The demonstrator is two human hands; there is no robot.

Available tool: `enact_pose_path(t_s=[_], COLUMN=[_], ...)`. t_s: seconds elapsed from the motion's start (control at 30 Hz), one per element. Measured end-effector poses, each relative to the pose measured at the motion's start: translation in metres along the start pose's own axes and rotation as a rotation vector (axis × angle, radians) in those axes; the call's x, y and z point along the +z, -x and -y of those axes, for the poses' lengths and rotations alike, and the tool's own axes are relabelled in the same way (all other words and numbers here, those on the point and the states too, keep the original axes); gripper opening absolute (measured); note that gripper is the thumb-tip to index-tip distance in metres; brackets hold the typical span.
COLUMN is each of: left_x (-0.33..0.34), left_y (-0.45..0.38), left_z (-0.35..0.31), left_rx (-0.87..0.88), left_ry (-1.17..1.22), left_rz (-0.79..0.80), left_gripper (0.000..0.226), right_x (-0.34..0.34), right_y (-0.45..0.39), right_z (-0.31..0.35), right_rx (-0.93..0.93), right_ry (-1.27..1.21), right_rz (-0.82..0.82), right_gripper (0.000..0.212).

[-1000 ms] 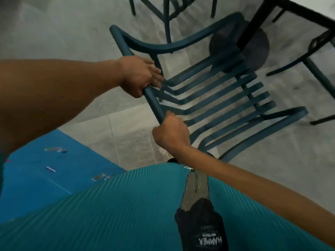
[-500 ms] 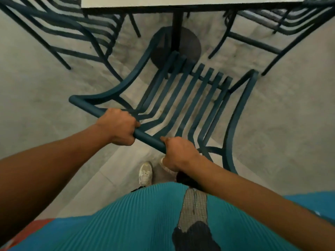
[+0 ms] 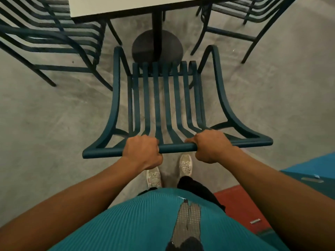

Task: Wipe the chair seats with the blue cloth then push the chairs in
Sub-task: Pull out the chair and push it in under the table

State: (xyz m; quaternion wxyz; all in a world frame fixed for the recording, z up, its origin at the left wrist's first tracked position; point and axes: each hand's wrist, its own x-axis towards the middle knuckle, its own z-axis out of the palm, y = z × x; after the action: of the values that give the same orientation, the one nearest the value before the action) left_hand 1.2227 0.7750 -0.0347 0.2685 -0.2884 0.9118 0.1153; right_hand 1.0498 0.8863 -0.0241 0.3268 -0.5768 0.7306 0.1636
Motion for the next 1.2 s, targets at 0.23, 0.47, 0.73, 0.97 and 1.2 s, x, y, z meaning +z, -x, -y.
enact_pose_path(t_s=[0.23, 0.47, 0.73, 0.97, 1.2], left_x=[-0.008, -0.042, -0.075, -0.088, -0.09], left_y=[-0.021, -0.072, -0.12, -0.147, -0.15], left_z=[-0.019, -0.008, 0.013, 0.018, 0.016], left_rx=[-0.011, -0.083, -0.153, -0.195, -0.208], left_ry=[0.076, 0.072, 0.068, 0.093, 0.081], left_rz=[-0.047, -0.105, -0.146, -0.165, -0.158], left_gripper=[0.035, 0.04, 0.032, 0.034, 0.036], right_x=[-0.013, -0.042, -0.088, -0.109, -0.111], right_y=[-0.01, -0.059, -0.095, -0.115, -0.118], right_z=[-0.03, -0.069, -0.087, -0.103, -0.109], right_rx=[0.061, 0.143, 0.162, 0.12, 0.08], right_ry=[0.056, 0.075, 0.079, 0.063, 0.08], right_rz=[0.011, -0.163, -0.276, -0.273, -0.261], right_gripper=[0.033, 0.033, 0.021, 0.022, 0.022])
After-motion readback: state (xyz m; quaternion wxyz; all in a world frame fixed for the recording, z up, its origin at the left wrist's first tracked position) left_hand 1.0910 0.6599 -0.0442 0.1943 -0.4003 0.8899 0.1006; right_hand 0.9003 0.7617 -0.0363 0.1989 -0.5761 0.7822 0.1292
